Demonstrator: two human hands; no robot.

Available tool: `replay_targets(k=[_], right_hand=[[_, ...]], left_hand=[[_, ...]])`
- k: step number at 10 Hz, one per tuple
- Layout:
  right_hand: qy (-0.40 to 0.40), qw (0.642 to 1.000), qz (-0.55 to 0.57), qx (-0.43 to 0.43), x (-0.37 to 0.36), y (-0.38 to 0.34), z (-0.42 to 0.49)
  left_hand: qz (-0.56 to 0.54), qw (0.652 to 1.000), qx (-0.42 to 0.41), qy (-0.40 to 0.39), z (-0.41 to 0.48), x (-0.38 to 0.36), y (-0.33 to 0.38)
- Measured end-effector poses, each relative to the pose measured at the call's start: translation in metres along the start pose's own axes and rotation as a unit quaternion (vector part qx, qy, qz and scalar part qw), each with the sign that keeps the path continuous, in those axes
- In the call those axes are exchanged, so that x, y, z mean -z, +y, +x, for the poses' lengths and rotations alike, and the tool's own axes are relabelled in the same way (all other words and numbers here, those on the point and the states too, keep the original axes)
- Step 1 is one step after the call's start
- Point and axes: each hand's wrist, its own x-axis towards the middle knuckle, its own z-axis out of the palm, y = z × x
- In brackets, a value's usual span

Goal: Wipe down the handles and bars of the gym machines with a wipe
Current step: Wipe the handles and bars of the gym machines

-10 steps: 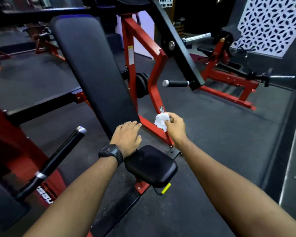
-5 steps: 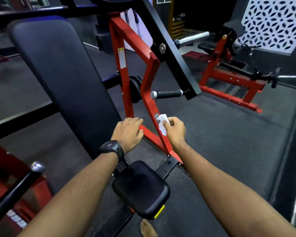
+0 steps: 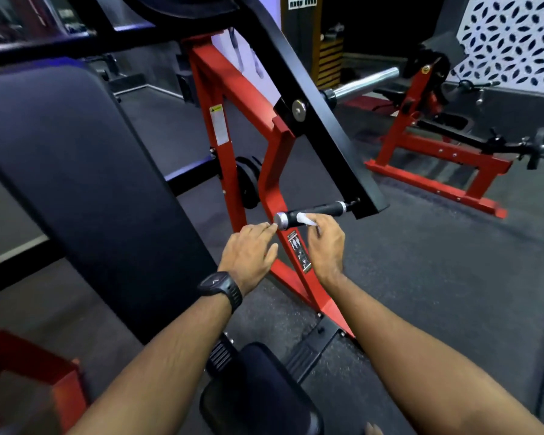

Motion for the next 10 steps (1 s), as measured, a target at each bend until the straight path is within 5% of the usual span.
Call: replay_targets(k=[1,3,6,8,9,10], right_hand=[[-0.037,0.998,0.003,0.042,-0.013,0.011,0.016],[-0.247,0.962,0.004,0.114,-0.015,0.030,0.036],[-0.221,0.960,-0.031,0.168,-0.012,0.067,0.071],[-0.179,0.977,-0.010,0.117,-0.015,0.066,0.079],[-0.243,0.939,-0.023,0.244,-0.015,0.060,0.071],[-0.235,0.955,-0.037,0.177,-0.001,0.072,0.089]], left_hand=[[-0.014,1.000,0.016,0.015,0.019,-0.014,0.002],[-0.013,0.999,0.039,0.019,0.044,-0.032,0.011],[-0.016,0.989,0.067,0.132,0.053,-0.050,0.017],[-0.004,0.986,0.066,0.150,0.056,-0.054,0.015],[0.005,0.987,0.053,0.153,0.058,-0.056,0.011],[0.013,0.987,0.041,0.158,0.057,-0.055,0.010]])
